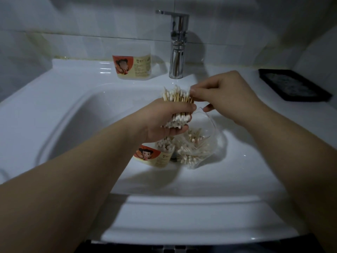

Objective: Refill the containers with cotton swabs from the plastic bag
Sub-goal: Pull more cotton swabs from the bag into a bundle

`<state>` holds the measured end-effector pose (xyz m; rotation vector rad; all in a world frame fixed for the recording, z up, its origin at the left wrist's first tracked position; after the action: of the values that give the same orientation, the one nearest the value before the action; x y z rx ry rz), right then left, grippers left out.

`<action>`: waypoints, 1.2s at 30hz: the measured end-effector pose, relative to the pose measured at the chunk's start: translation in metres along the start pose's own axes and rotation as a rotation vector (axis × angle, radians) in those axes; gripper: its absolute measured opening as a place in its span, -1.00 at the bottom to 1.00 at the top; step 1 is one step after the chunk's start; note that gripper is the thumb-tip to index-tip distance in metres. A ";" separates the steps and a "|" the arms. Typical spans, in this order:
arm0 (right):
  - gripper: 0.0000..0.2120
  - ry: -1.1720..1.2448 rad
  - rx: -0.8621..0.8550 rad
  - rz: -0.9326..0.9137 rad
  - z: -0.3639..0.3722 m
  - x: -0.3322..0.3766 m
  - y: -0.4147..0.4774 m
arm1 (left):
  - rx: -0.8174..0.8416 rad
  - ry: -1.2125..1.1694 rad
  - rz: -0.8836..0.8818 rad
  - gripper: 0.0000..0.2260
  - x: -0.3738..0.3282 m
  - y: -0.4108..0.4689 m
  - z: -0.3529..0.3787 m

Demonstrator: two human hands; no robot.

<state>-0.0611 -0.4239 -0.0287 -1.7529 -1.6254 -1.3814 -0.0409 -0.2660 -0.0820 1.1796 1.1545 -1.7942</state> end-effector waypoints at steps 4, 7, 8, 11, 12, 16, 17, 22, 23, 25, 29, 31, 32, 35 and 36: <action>-0.65 -0.047 0.083 -0.051 0.003 -0.001 0.002 | 0.003 0.003 -0.009 -0.96 0.001 0.000 0.000; -0.48 -0.161 0.270 -0.168 0.010 0.002 -0.004 | 0.024 -0.012 -0.006 -0.90 0.001 -0.001 0.000; -0.39 -0.197 0.332 -0.190 0.012 0.003 -0.008 | 0.017 -0.021 -0.004 -0.84 0.001 0.000 -0.001; 0.07 -0.241 0.411 -0.198 0.018 0.001 -0.014 | 0.025 -0.038 -0.019 -0.76 -0.001 0.001 -0.003; 0.17 -0.264 0.412 -0.208 0.019 0.000 -0.015 | 0.047 -0.040 -0.021 -0.79 -0.003 0.000 -0.003; 0.02 -0.379 0.328 -0.294 0.019 0.008 -0.015 | 0.078 -0.054 -0.049 -0.78 -0.001 -0.001 -0.001; -0.10 -0.398 0.302 -0.315 0.018 0.010 -0.015 | 0.079 -0.053 -0.055 -0.76 0.000 0.000 -0.001; -0.20 -0.354 0.279 -0.301 0.016 0.014 -0.017 | 0.106 -0.135 -0.074 -0.83 -0.002 -0.002 0.001; -0.12 -0.354 0.294 -0.299 0.017 0.013 -0.019 | 0.109 -0.141 -0.075 -0.83 -0.002 -0.003 0.001; -0.03 -0.393 0.314 -0.329 0.020 0.015 -0.021 | 0.109 -0.137 -0.077 -0.84 -0.002 -0.003 0.001; -0.16 -0.432 0.269 -0.403 0.020 0.021 -0.019 | 0.087 -0.156 -0.085 -0.85 -0.002 -0.003 0.000; -0.18 -0.447 0.252 -0.424 0.019 0.019 -0.017 | 0.096 -0.170 -0.092 -0.85 -0.004 -0.003 0.001; -0.16 -0.450 0.252 -0.426 0.019 0.018 -0.016 | 0.103 -0.171 -0.094 -0.85 -0.004 -0.003 0.001; 0.06 -0.420 0.295 -0.392 0.023 0.015 -0.018 | 0.119 -0.134 -0.088 -0.87 -0.003 -0.004 0.001; 0.12 -0.409 0.316 -0.379 0.026 0.015 -0.019 | 0.125 -0.103 -0.083 -0.87 -0.002 -0.004 0.001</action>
<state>-0.0707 -0.3905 -0.0344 -1.6665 -2.3460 -0.8621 -0.0439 -0.2649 -0.0783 1.1094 1.0589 -1.9905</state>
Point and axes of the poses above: each hand's wrist, its own y-axis towards the middle knuckle, its own z-axis out of the palm, x = y × z, the point moved 4 cm from there along y, towards the middle knuckle, and after that the axes turned 11 degrees about -x, right-handed, at the moved point
